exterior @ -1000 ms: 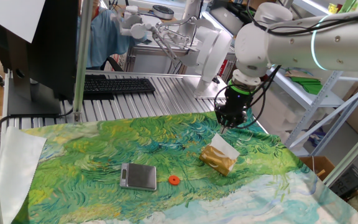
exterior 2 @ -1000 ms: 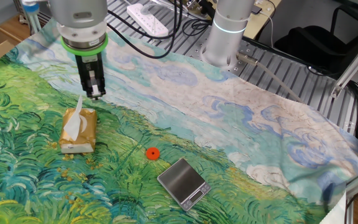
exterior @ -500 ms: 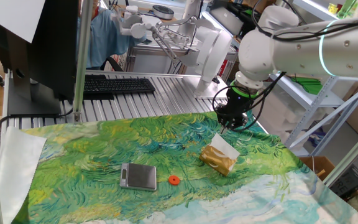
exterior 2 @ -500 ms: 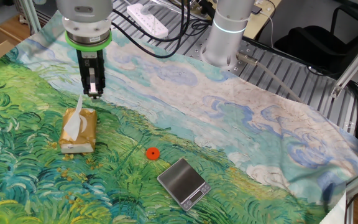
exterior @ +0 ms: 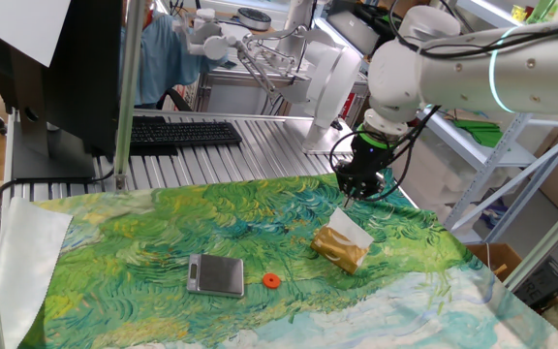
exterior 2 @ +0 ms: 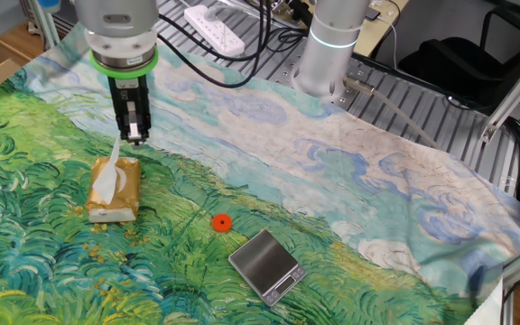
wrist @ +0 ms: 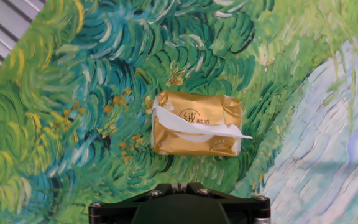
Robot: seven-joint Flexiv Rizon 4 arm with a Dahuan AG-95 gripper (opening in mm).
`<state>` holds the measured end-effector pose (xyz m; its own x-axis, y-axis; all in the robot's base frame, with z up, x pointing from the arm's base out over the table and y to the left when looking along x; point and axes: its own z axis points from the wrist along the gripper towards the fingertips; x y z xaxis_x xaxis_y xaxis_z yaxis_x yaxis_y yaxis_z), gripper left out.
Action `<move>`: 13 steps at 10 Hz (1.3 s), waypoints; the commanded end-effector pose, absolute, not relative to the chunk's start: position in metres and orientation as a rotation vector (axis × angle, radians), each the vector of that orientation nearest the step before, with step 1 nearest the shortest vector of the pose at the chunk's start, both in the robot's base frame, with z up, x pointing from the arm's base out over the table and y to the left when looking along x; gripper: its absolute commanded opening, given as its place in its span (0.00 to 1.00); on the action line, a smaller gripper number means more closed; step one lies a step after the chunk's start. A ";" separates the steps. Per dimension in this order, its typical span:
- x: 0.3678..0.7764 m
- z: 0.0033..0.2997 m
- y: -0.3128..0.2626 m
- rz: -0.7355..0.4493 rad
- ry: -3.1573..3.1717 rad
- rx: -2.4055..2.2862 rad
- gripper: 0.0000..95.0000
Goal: Pull out a napkin
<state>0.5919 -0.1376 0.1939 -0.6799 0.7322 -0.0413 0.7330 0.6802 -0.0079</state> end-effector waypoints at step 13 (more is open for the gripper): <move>0.638 0.206 -0.221 -0.056 2.977 0.895 0.00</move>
